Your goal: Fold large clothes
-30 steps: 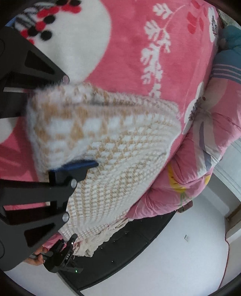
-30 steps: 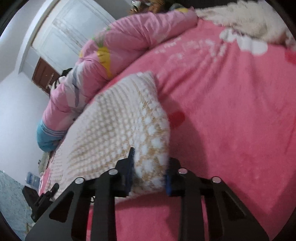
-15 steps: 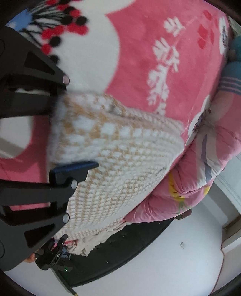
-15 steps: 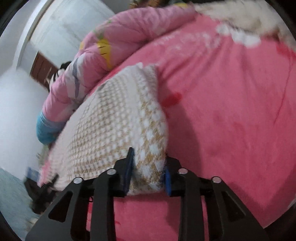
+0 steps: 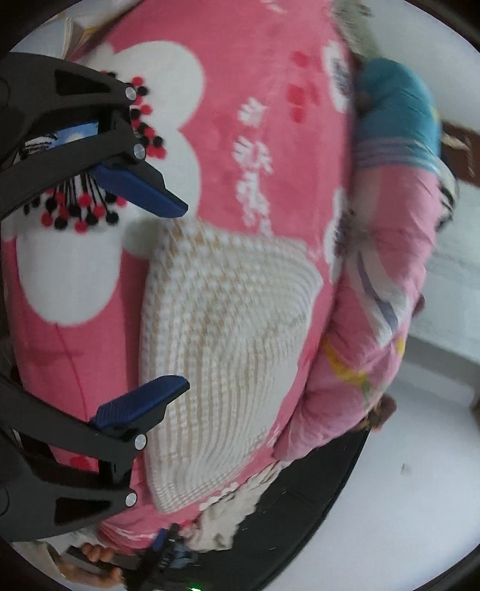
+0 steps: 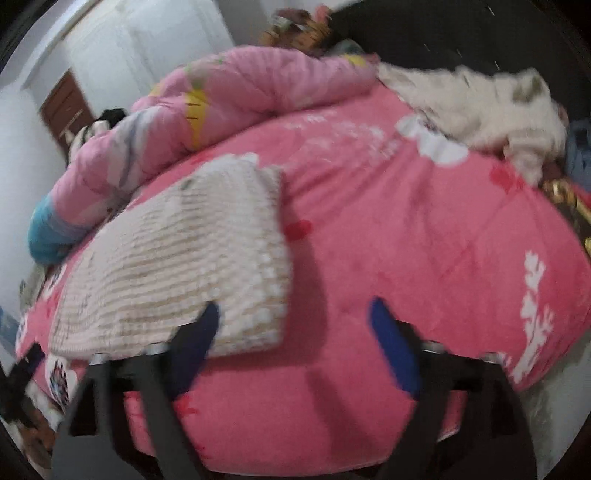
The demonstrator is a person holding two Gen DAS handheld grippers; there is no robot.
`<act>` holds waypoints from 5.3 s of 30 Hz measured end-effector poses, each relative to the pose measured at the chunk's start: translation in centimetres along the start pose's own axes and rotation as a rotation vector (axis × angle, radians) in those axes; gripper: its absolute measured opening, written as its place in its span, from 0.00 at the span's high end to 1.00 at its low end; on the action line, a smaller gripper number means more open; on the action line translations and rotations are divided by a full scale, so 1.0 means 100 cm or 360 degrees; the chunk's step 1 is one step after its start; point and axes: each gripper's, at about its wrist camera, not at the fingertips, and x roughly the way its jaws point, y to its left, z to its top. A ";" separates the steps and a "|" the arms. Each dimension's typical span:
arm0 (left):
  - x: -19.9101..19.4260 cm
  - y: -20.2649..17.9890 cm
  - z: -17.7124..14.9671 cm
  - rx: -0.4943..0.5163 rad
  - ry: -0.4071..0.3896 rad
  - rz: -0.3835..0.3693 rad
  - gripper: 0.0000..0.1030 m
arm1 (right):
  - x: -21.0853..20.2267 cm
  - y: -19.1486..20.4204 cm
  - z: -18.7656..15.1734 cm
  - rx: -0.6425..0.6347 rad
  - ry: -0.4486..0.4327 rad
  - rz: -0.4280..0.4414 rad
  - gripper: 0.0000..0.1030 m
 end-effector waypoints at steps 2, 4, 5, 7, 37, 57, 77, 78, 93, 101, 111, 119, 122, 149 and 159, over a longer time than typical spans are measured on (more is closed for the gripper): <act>-0.003 -0.019 0.002 0.0101 -0.0017 -0.0017 0.13 | -0.007 0.022 -0.002 -0.0129 -0.0035 -0.0007 0.14; -0.003 -0.036 0.001 0.0181 -0.0017 -0.0024 0.12 | -0.011 0.037 -0.005 -0.0216 -0.0053 -0.0006 0.10; -0.001 -0.044 0.000 0.0216 -0.0011 -0.0017 0.12 | -0.012 0.046 -0.008 -0.0272 -0.0060 -0.0006 0.10; 0.004 -0.057 -0.001 0.0259 0.0010 0.0004 0.12 | -0.011 0.060 -0.012 -0.0344 -0.0060 -0.0022 0.09; 0.238 -0.060 0.103 0.0286 0.0396 0.0221 0.07 | 0.195 0.144 0.102 -0.0587 0.0398 0.0279 0.10; 0.205 -0.058 0.096 0.0416 0.0379 0.0122 0.07 | 0.164 0.191 0.102 -0.0749 0.0345 0.0226 0.17; 0.127 -0.035 0.059 0.0272 0.0255 0.0104 0.07 | 0.105 0.147 0.054 -0.0572 0.0322 0.0166 0.16; 0.127 -0.022 0.054 0.0225 0.0277 0.0146 0.07 | 0.104 0.138 0.049 -0.0540 0.0326 0.0117 0.16; 0.095 -0.011 -0.017 0.0157 0.0328 0.0150 0.07 | 0.078 0.107 -0.013 -0.0445 0.0338 0.0147 0.13; 0.027 -0.038 -0.007 0.0133 0.0066 0.0096 0.07 | -0.002 0.108 -0.014 -0.0412 0.0152 0.0186 0.08; -0.046 -0.077 -0.002 0.0178 -0.0113 0.0186 0.07 | -0.071 0.113 -0.055 -0.0451 -0.0102 0.0056 0.08; -0.074 -0.094 0.002 0.0194 -0.0202 0.0463 0.07 | -0.116 0.120 -0.068 -0.0514 -0.0358 -0.0059 0.06; -0.082 -0.098 0.001 0.0164 -0.0222 0.0491 0.07 | -0.123 0.120 -0.068 -0.0501 -0.0363 -0.0054 0.06; -0.038 -0.122 -0.031 0.0340 0.0103 0.0422 0.07 | -0.120 0.115 -0.068 -0.0407 -0.0312 -0.0058 0.06; -0.035 -0.111 -0.031 0.0315 0.0147 0.0445 0.07 | -0.119 0.119 -0.066 -0.0420 -0.0316 -0.0069 0.06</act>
